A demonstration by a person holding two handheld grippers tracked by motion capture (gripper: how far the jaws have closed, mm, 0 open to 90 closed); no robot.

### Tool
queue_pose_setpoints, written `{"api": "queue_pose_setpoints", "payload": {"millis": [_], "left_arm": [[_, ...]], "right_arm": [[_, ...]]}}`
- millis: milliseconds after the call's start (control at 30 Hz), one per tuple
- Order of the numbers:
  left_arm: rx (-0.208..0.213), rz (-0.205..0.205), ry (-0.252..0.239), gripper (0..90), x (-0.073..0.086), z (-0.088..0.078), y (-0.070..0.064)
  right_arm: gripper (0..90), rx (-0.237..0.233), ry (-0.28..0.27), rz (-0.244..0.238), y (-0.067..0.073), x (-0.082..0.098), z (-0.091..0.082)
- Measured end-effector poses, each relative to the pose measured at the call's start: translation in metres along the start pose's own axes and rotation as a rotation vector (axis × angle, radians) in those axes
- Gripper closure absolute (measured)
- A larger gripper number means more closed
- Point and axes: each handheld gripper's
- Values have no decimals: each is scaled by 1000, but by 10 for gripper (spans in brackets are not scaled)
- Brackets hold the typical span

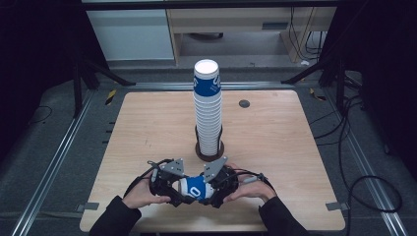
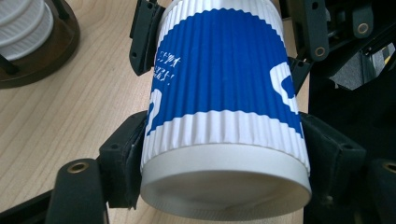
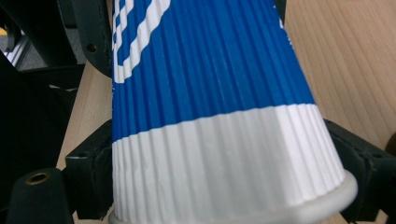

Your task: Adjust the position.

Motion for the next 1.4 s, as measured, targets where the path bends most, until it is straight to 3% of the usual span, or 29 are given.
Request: {"api": "queue_pose_setpoints", "payload": {"millis": [267,367,667,900,1100,1400], "left_arm": [[-19,-26,-50,250,5,-12,6],[-33,-36,-78,250,9,-20,10],[-44,-33,-266,249,15,-42,12],[-11,0,-341,250,15,-45,10],[19,22,-331,250,12,-40,7],[72,46,-286,250,7,-27,3]], "right_arm": [[84,34,-61,59,-9,0,-16],[78,57,-124,105,-17,1,-31],[77,92,-200,179,-29,8,-52],[76,76,-237,203,-30,10,-55],[75,33,-263,205,-28,8,-52],[76,-33,-254,185,-21,5,-42]]}}
Point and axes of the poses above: each handheld gripper's, and its own axes: z roughly forward along the jaws, x roughly out of its underside, y roughly to its left, and after that the axes turned 11 degrees about x, right-handed
